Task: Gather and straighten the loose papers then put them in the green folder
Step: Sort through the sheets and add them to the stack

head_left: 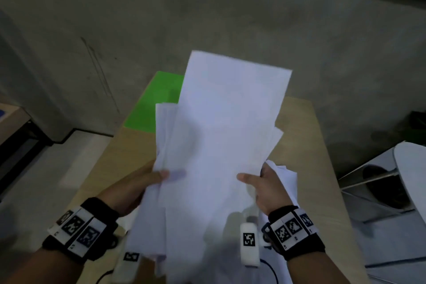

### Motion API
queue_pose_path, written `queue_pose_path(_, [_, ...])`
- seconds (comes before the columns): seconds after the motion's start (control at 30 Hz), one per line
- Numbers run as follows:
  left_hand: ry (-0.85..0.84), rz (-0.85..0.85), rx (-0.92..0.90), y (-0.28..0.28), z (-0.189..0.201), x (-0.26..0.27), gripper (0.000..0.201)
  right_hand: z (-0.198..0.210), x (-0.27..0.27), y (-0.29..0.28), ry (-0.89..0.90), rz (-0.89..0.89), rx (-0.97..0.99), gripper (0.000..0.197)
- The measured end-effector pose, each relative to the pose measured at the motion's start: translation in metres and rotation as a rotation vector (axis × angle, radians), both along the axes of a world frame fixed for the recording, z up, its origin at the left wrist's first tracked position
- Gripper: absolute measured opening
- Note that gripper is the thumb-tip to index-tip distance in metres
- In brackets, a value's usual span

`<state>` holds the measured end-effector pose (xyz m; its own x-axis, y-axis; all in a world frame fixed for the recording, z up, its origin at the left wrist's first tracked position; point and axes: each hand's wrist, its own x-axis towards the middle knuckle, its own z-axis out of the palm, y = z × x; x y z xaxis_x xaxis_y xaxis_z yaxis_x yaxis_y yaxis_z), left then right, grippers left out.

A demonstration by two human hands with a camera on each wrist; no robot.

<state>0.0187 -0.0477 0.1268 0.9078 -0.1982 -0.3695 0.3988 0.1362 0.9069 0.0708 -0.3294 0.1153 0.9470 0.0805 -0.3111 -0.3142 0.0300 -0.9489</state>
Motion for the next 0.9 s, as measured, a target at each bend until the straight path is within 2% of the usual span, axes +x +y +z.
queue_pose_path(0.03, [-0.045, -0.061, 0.068, -0.003, 0.006, 0.001, 0.063, 0.008, -0.001, 0.001, -0.062, -0.003, -0.015, 0.027])
queue_pose_path(0.1, [-0.226, -0.022, 0.326, -0.003, 0.005, 0.003, 0.079, 0.024, -0.003, 0.004, -0.148, -0.016, 0.022, 0.025])
queue_pose_path(0.17, [-0.355, 0.048, 0.482, -0.008, 0.010, 0.004, 0.081, 0.037, -0.007, 0.006, -0.224, -0.046, 0.076, 0.015])
queue_pose_path(0.2, [-0.407, 0.096, 0.491, -0.010, 0.011, 0.004, 0.070, 0.044, -0.011, 0.006, -0.253, -0.052, 0.113, 0.011])
queue_pose_path(0.23, [-0.461, 0.141, 0.454, -0.017, 0.020, 0.002, 0.053, 0.047, -0.013, 0.005, -0.263, -0.053, 0.138, 0.016])
queue_pose_path(0.27, [-0.487, 0.145, 0.412, -0.023, 0.026, 0.002, 0.043, 0.052, -0.016, 0.007, -0.269, -0.051, 0.144, 0.031])
queue_pose_path(0.33, [-0.514, 0.107, 0.343, -0.025, 0.027, 0.004, 0.055, 0.050, -0.017, 0.006, -0.292, -0.064, 0.140, 0.053])
queue_pose_path(0.4, [-0.524, 0.078, 0.282, -0.024, 0.024, 0.003, 0.075, 0.045, -0.016, 0.006, -0.326, -0.071, 0.113, 0.057])
queue_pose_path(0.43, [-0.511, 0.094, 0.241, -0.024, 0.024, 0.002, 0.076, 0.043, -0.016, 0.004, -0.335, -0.072, 0.074, 0.060])
queue_pose_path(0.47, [-0.494, 0.116, 0.182, -0.023, 0.022, 0.002, 0.067, 0.042, -0.016, 0.004, -0.349, -0.064, 0.029, 0.063])
queue_pose_path(0.53, [-0.491, 0.166, 0.057, -0.021, 0.024, 0.003, 0.046, 0.035, -0.018, 0.002, -0.418, -0.022, -0.002, 0.053])
queue_pose_path(0.63, [-0.489, 0.256, 0.040, -0.018, 0.021, 0.004, 0.048, 0.029, -0.021, 0.006, -0.420, -0.019, 0.171, 0.033])
queue_pose_path(0.7, [-0.472, 0.296, 0.069, -0.021, 0.021, 0.005, 0.045, 0.030, -0.021, 0.010, -0.405, -0.078, 0.188, 0.023])
queue_pose_path(0.8, [-0.509, 0.366, 0.080, -0.032, 0.027, 0.007, 0.023, 0.038, -0.018, 0.011, -0.403, -0.151, 0.131, 0.073])
queue_pose_path(0.83, [-0.528, 0.390, 0.084, -0.034, 0.028, 0.006, 0.023, 0.043, -0.017, 0.011, -0.430, -0.163, 0.104, 0.080])
queue_pose_path(0.9, [-0.560, 0.425, 0.048, -0.037, 0.032, 0.005, 0.031, 0.049, -0.011, 0.007, -0.517, -0.158, 0.082, 0.079])
